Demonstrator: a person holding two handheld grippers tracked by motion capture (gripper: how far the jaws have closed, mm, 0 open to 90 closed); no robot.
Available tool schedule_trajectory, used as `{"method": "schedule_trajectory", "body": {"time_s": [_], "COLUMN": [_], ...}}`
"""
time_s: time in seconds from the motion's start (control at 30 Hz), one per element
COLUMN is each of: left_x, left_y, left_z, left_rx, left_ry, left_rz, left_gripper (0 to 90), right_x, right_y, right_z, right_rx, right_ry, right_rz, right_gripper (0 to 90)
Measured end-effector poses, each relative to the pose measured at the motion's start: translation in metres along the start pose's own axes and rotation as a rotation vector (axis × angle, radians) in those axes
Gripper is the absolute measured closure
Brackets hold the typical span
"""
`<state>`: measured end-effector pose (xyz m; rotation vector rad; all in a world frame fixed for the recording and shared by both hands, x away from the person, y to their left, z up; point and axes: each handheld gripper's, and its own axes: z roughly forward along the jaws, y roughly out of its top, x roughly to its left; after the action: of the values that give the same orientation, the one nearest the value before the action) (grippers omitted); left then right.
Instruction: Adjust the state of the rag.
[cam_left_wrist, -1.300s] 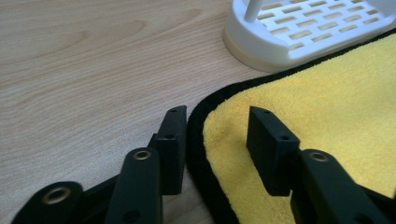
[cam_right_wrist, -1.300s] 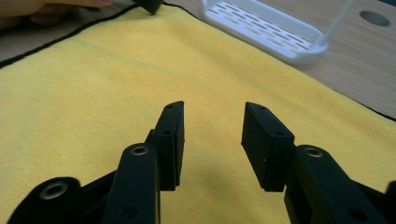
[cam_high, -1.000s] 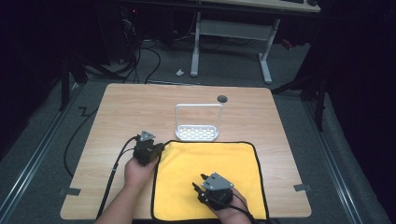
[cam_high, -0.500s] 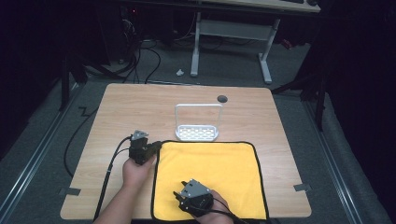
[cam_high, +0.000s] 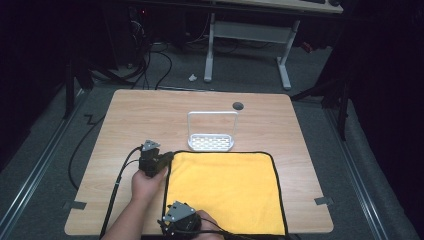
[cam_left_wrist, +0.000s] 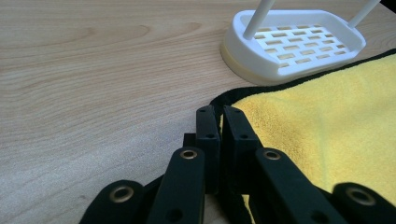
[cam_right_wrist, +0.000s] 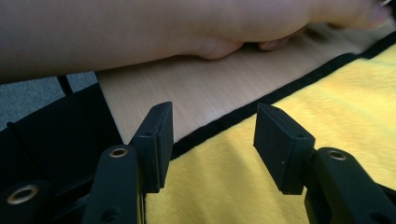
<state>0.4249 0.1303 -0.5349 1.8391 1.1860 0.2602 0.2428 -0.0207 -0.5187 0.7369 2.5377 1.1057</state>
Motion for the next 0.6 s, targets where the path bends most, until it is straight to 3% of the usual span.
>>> {"method": "schedule_trajectory", "body": {"time_s": [0.17, 0.3, 0.47, 0.6], "left_x": [0.0007, 0.0008, 0.0010, 0.0022], "left_y": [0.0000, 0.0000, 0.0000, 0.0003], "left_z": [-0.0006, -0.0003, -0.0001, -0.0001], "left_rx": [-0.002, -0.001, 0.004, 0.004], "left_ry": [-0.006, -0.008, -0.011, -0.015], "left_rz": [-0.004, -0.005, -0.007, -0.015], "left_gripper": [85.5, 85.5, 85.4, 85.4], "right_x": [0.0005, -0.0009, -0.0048, -0.0070], "right_y": [-0.0068, -0.0094, -0.0084, -0.0080], "right_z": [0.0097, 0.0091, 0.0088, 0.0090], "right_rx": [0.032, 0.018, 0.030, 0.026], "right_ry": [0.004, 0.014, -0.015, -0.013], "right_rz": [0.021, 0.029, 0.011, 0.006], "right_gripper": [48.5, 62.2, 78.8, 82.8]}}
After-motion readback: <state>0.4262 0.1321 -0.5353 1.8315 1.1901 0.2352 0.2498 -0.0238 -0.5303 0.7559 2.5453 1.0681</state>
